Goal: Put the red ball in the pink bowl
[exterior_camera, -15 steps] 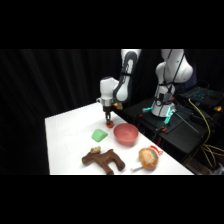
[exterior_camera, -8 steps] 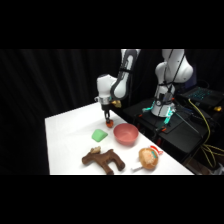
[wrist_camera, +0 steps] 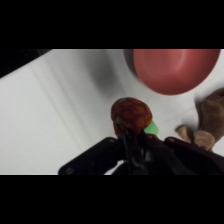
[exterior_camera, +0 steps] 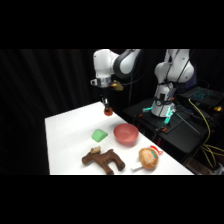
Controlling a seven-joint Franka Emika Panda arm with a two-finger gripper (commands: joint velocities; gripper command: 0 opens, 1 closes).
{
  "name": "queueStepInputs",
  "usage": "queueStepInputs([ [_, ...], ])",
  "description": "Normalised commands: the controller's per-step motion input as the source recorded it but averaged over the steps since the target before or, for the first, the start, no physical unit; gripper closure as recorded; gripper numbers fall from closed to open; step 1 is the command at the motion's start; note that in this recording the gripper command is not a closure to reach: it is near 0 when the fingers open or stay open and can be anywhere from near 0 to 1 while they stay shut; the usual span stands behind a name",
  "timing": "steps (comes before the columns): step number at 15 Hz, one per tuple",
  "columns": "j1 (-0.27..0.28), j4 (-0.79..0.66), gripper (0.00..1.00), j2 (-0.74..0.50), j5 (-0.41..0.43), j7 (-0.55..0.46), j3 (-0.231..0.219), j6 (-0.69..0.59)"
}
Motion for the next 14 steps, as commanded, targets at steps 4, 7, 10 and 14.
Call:
queueStepInputs([
  [4, 0.158, -0.21, 0.24, -0.27, -0.01, 0.01, 0.122, -0.03],
  [7, 0.158, -0.37, 0.24, -0.3, 0.109, -0.11, 0.114, -0.01],
  [10, 0.115, -0.37, 0.24, -0.28, 0.116, -0.2, 0.074, 0.05],
  [14, 0.059, -0.26, 0.24, -0.15, 0.123, -0.34, 0.014, 0.31],
])
